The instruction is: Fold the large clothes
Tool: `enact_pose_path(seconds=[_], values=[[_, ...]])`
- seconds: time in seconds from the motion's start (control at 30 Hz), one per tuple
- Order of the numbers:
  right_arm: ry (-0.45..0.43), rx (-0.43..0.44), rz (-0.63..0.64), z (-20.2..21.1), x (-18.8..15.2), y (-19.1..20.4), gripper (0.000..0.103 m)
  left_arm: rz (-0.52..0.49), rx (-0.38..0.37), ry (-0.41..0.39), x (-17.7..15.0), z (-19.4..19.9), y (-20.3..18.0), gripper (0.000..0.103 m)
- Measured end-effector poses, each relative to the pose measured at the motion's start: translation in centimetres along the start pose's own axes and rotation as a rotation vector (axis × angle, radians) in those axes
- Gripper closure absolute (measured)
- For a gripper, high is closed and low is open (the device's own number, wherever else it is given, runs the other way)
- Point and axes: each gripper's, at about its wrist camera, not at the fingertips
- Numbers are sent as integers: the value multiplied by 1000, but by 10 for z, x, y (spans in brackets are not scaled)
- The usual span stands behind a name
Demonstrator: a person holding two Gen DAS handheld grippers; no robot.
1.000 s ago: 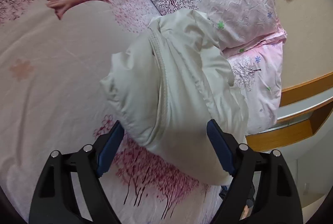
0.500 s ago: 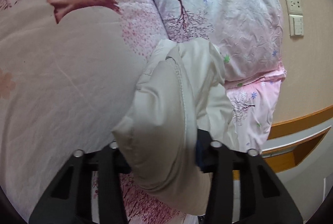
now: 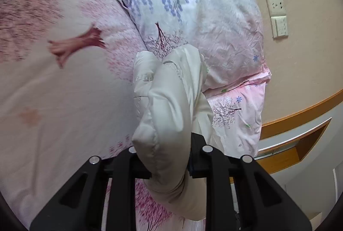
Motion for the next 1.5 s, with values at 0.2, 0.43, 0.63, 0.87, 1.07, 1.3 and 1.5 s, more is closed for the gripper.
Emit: enact_pose_path(seconds=[0.2, 0.43, 0.63, 0.87, 1.07, 1.3, 1.5], values=[[55, 31, 84, 11, -29, 19, 79, 5, -1, -30, -8, 53, 9, 81], [128, -28, 195, 20, -75, 22, 79, 22, 11, -78, -22, 107, 33, 81], [134, -135, 194, 25, -84, 5, 66, 25, 67, -57, -31, 108, 60, 66], [-99, -358, 340, 63, -76, 37, 40, -12, 17, -62, -36, 112, 65, 33], [16, -243, 662, 17, -109, 128, 74, -105, 57, -73, -42, 112, 54, 29], [221, -201, 883, -64, -166, 193, 82, -109, 66, -84, -46, 111, 54, 28], [289, -240, 906, -104, -186, 207, 82, -116, 74, -77, -45, 109, 55, 27]])
Point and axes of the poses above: each gripper's, at about its wrist camera, not at the fingertips, and z roughly against the way its jaws point, y to its left, x to its top, and after that the axes turned 3 degrees about z, right-handed
